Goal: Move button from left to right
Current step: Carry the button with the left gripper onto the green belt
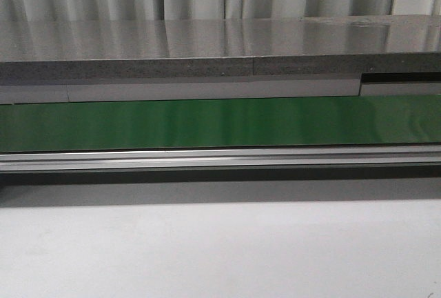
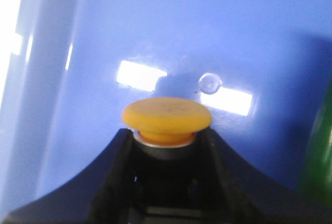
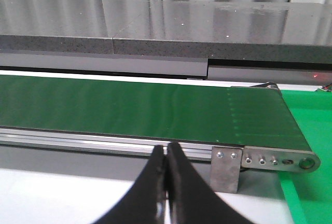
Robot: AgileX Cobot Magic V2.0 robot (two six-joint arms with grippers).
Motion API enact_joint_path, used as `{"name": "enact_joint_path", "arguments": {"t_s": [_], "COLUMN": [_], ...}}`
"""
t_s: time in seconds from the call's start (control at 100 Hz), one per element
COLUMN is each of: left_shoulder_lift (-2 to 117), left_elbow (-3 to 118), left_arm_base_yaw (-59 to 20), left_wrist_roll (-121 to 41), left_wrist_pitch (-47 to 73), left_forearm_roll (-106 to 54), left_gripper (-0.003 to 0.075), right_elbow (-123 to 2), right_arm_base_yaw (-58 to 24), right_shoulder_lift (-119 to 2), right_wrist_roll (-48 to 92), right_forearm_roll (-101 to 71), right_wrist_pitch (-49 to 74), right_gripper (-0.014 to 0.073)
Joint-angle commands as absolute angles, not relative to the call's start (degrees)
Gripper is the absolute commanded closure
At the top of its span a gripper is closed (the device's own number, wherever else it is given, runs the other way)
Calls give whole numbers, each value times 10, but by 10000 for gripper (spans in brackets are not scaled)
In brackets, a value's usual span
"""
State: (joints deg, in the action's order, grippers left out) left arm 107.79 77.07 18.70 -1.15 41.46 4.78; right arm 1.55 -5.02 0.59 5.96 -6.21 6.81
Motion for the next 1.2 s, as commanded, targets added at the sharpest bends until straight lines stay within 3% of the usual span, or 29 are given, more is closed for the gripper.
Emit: {"name": "enact_joint_path", "arguments": {"t_s": [0.0, 0.61, 0.98, 1.1, 1.19], "left_shoulder_lift": [1012, 977, 997, 1000, 1008], "left_elbow": [785, 785, 784, 784, 784], "left_arm_base_yaw": [180, 62, 52, 51, 51], "left_wrist_roll": [-9, -14, -14, -14, -14], "left_wrist_pitch": [405, 443, 446, 446, 451], "left_forearm_roll": [35, 29, 14, 14, 14], "left_gripper": [729, 729, 728, 696, 620], "right_elbow": [7, 7, 7, 7, 7], "right_arm_base_yaw": [-50, -50, -50, -50, -50], "right_shoulder_lift": [18, 18, 18, 18, 18], "right_wrist_roll": [60, 60, 60, 60, 60], "right_forearm_roll": [-57, -57, -57, -57, -57], "right_wrist_pitch": [21, 21, 21, 21, 21], "right_gripper": [662, 662, 662, 662, 662]}}
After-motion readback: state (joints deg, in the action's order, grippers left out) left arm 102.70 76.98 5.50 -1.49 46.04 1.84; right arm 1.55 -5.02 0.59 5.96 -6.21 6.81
